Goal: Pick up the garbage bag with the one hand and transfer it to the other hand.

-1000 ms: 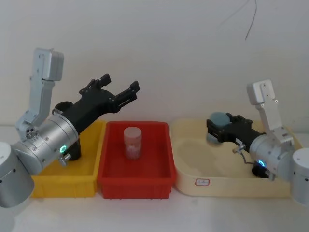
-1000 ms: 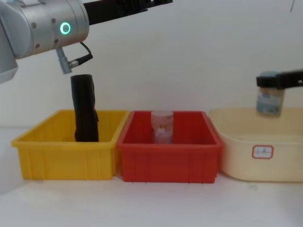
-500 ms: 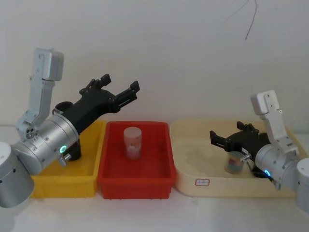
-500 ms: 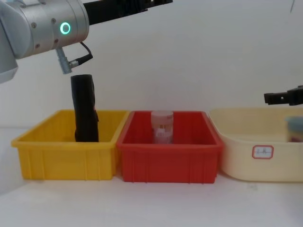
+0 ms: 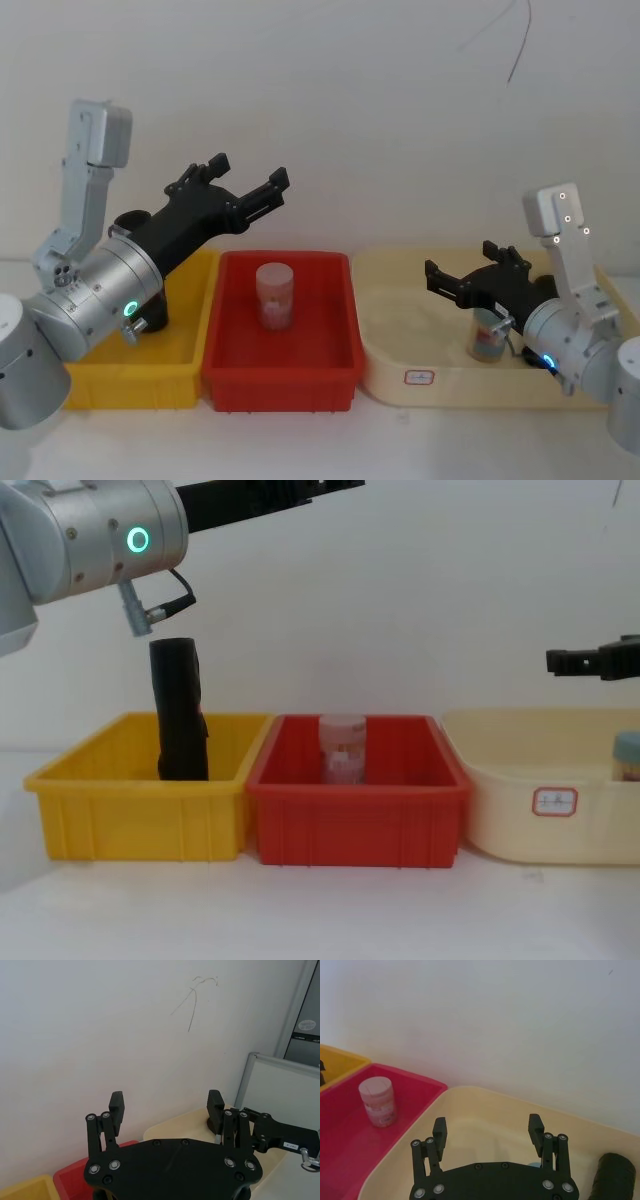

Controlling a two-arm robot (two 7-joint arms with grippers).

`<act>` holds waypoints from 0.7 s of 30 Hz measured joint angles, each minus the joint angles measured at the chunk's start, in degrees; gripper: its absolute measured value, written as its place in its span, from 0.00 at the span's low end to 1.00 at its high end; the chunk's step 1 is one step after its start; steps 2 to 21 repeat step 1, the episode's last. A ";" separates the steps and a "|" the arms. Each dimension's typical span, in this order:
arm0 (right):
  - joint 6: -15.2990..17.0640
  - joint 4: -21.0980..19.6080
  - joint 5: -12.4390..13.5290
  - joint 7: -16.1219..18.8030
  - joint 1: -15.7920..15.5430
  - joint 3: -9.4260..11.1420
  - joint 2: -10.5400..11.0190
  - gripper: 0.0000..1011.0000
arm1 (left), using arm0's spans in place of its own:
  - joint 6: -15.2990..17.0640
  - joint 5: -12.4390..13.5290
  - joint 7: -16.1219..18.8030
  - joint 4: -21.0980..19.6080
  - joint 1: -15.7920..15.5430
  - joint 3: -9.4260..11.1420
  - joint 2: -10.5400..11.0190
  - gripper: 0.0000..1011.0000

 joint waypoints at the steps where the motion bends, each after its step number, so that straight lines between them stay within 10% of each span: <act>1: -0.03 -0.22 0.03 -0.01 -0.13 0.03 -0.04 0.99 | 0.00 0.00 0.00 0.00 0.00 0.00 0.00 0.99; 21: -0.03 -0.22 0.03 -0.01 -0.13 0.03 -0.04 0.99 | 0.00 0.00 0.00 0.00 0.00 0.00 0.00 0.99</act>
